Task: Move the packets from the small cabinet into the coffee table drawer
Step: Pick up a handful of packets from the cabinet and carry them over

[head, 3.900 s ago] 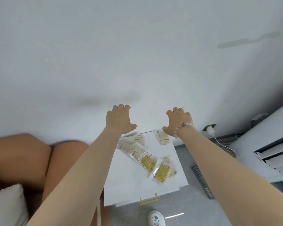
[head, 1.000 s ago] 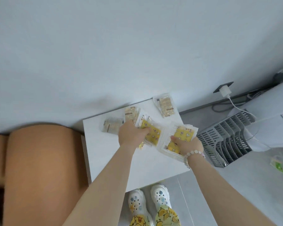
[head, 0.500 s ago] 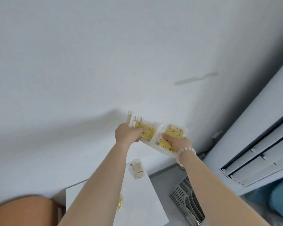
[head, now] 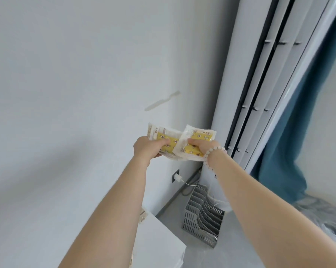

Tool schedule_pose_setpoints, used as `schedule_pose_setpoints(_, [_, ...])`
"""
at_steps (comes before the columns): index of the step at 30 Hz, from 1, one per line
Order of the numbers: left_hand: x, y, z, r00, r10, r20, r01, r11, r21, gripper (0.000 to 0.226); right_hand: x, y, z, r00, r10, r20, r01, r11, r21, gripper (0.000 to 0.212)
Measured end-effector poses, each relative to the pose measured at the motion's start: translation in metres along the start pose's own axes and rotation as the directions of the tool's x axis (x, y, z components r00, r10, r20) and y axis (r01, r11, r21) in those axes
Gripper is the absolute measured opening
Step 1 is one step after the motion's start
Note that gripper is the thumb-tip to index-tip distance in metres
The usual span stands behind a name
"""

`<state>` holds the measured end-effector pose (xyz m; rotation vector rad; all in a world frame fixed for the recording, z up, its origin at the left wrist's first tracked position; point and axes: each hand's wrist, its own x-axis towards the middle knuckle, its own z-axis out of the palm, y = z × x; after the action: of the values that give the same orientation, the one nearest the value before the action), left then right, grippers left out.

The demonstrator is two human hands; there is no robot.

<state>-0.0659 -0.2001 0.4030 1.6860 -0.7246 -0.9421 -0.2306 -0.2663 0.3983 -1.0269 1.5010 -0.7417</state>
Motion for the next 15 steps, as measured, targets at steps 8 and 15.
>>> schedule_pose_setpoints(8, [-0.039,0.015,0.053,0.977,0.047,0.206,-0.040,0.999,-0.038,0.037,-0.048,0.030,-0.076,0.983,0.009,-0.185,0.009,0.995,0.098,0.053])
schedule_pose_setpoints(15, [-0.089,0.028,0.126,0.896,0.071,0.438,-0.067,0.997,-0.024,0.024,-0.095,0.057,-0.158,0.925,0.041,-0.378,0.039,0.979,0.202,0.055])
